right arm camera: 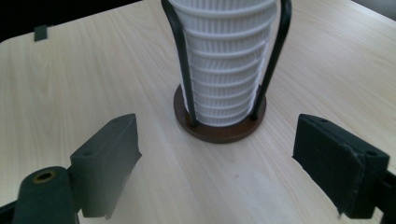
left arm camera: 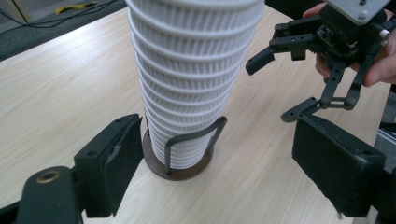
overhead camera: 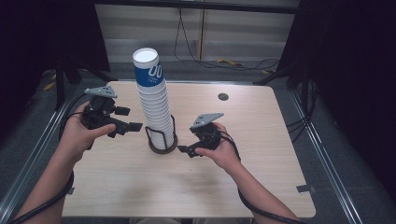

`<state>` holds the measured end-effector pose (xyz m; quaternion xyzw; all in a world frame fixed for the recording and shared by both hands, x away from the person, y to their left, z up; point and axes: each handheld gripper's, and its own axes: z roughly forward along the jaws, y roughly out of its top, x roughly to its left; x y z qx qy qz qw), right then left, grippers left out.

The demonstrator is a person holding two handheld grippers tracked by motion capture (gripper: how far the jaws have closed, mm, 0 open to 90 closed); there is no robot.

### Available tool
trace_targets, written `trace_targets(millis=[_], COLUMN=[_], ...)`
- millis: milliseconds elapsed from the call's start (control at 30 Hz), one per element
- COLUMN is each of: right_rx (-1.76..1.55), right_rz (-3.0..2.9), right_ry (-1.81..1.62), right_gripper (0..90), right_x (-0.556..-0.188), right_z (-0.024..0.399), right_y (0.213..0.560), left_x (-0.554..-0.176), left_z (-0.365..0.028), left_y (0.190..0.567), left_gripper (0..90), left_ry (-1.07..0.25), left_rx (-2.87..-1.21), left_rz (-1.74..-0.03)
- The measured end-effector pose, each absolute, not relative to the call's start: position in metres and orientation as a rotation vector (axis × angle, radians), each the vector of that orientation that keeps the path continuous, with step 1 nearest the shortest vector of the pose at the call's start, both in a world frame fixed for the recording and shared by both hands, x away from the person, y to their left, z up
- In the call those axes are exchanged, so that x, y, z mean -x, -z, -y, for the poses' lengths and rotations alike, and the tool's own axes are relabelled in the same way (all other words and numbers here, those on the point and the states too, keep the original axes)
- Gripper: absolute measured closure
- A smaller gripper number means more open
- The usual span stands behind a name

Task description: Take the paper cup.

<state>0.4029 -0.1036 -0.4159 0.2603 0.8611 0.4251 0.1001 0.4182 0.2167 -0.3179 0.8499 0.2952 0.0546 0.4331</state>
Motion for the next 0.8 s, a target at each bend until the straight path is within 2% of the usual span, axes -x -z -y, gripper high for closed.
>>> trace_targets(millis=[433, 800], right_rx=[-0.724, -0.671], right_rz=[-2.585, -2.579], right_ry=[-1.237, -1.265], right_gripper=[13.4, 13.4], right_x=[-0.411, -0.418], right_z=[0.089, 0.077], right_y=[0.403, 0.375], left_x=[-0.429, -0.438], left_z=[-0.211, -0.201], left_y=[0.294, 0.258], left_gripper=[16.0, 16.0], left_ry=[-0.147, -0.178], left_rx=[-2.174, -2.205], left_rz=[-0.711, -0.673])
